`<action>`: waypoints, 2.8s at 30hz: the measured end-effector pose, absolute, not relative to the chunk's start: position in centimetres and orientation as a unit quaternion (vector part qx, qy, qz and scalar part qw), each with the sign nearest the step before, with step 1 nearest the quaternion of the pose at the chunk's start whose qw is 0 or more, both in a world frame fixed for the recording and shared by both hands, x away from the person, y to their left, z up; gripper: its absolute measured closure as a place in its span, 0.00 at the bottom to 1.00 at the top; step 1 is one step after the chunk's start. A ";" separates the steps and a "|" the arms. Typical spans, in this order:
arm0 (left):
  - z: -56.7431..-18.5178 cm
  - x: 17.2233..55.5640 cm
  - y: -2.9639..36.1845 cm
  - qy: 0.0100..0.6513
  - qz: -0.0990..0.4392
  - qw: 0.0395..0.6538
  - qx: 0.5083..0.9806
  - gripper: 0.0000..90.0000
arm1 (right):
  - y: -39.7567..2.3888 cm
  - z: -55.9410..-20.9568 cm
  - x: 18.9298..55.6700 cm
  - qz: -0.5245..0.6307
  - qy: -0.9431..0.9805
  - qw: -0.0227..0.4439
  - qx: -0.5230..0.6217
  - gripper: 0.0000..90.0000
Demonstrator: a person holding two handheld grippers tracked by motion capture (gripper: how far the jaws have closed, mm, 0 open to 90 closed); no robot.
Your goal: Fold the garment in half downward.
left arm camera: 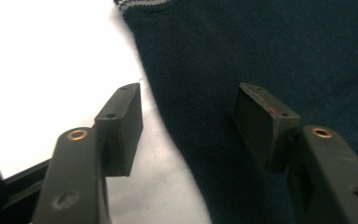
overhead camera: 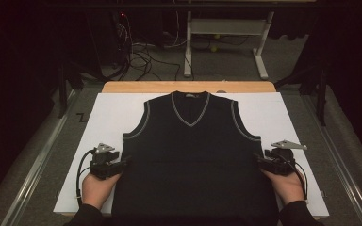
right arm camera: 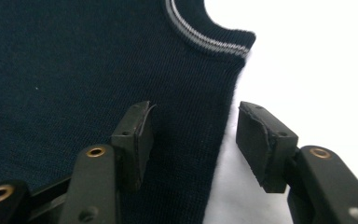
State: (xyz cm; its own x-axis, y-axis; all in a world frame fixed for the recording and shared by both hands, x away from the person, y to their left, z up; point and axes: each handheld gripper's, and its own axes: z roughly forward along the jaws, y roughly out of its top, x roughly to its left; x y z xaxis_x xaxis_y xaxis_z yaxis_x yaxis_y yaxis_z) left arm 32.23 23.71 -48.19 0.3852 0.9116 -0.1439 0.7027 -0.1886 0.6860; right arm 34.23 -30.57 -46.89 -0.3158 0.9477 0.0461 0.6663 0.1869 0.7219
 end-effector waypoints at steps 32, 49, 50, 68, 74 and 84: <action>-46.4 30.3 23.9 0.486 0.156 0.406 0.758 0.88 | -30.6 -45.8 31.1 0.367 0.751 0.252 0.488 0.94; -44.9 28.3 24.4 0.468 0.160 0.435 0.752 0.88 | -30.9 -44.2 28.4 0.400 0.741 0.271 0.466 0.95; -44.8 28.2 24.5 0.468 0.160 0.437 0.751 0.88 | -31.0 -44.1 28.2 0.402 0.740 0.272 0.466 0.95; -44.6 24.2 25.1 0.441 0.148 0.440 0.768 0.88 | -31.9 -44.2 24.3 0.408 0.748 0.263 0.453 0.96; -44.9 23.1 25.2 0.436 0.138 0.431 0.777 0.88 | -32.1 -44.5 23.0 0.403 0.756 0.256 0.448 0.96; -46.4 21.5 24.9 0.435 0.114 0.386 0.805 0.88 | -32.6 -45.4 20.9 0.389 0.771 0.236 0.445 0.96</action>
State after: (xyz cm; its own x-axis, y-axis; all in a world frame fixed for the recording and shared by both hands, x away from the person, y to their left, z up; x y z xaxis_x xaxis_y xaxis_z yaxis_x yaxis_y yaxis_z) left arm 21.52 24.92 -46.43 0.5956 0.7886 -0.1528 0.6129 -0.3231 0.7211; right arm 20.89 -32.62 -45.41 -0.4922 0.8703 -0.0185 0.5030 0.3017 0.8099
